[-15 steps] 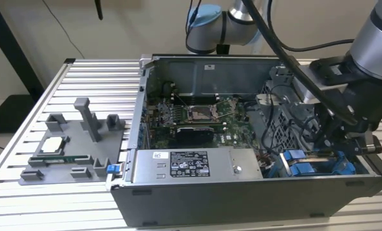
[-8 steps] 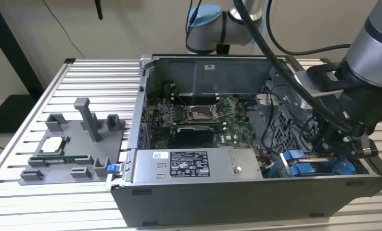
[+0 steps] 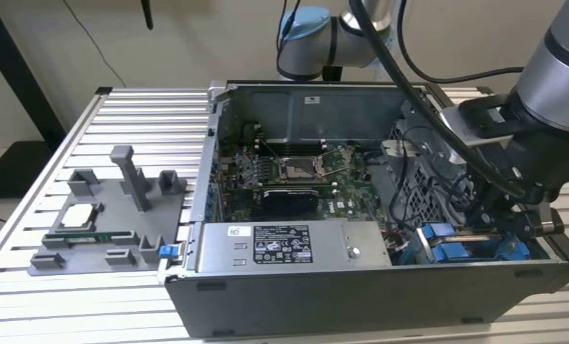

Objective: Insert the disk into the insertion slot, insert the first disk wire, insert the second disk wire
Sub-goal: 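Insert the second disk wire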

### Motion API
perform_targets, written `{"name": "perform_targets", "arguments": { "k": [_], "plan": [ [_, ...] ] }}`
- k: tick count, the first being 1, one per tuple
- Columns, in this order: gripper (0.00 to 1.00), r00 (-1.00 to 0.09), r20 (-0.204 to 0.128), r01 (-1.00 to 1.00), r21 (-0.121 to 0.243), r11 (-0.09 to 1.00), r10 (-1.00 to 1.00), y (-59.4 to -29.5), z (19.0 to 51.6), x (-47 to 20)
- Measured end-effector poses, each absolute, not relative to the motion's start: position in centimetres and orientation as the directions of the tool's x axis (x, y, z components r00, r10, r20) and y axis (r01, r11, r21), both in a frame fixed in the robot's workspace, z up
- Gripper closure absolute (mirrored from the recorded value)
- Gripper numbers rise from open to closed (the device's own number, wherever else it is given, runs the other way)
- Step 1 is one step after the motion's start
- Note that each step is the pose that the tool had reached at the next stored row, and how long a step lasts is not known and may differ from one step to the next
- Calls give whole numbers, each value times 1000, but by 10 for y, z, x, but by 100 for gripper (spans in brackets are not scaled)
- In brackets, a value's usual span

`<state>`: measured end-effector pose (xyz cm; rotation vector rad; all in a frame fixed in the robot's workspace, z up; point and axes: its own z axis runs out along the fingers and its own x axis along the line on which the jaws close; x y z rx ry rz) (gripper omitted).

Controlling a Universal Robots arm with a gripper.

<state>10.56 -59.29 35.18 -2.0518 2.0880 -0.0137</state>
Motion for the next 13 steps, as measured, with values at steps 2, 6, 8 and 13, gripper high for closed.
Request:
{"name": "perform_targets", "arguments": {
  "k": [2,6,8,13],
  "plan": [
    [100,-6,-145,-987,-156,29,-989,-593,351,109],
    [100,-13,-145,-987,-154,36,-989,-593,350,111],
    [100,-20,-145,-988,-152,42,-989,-593,349,111],
    [100,-40,-145,-987,-147,61,-989,-592,347,112]
  ]
}}
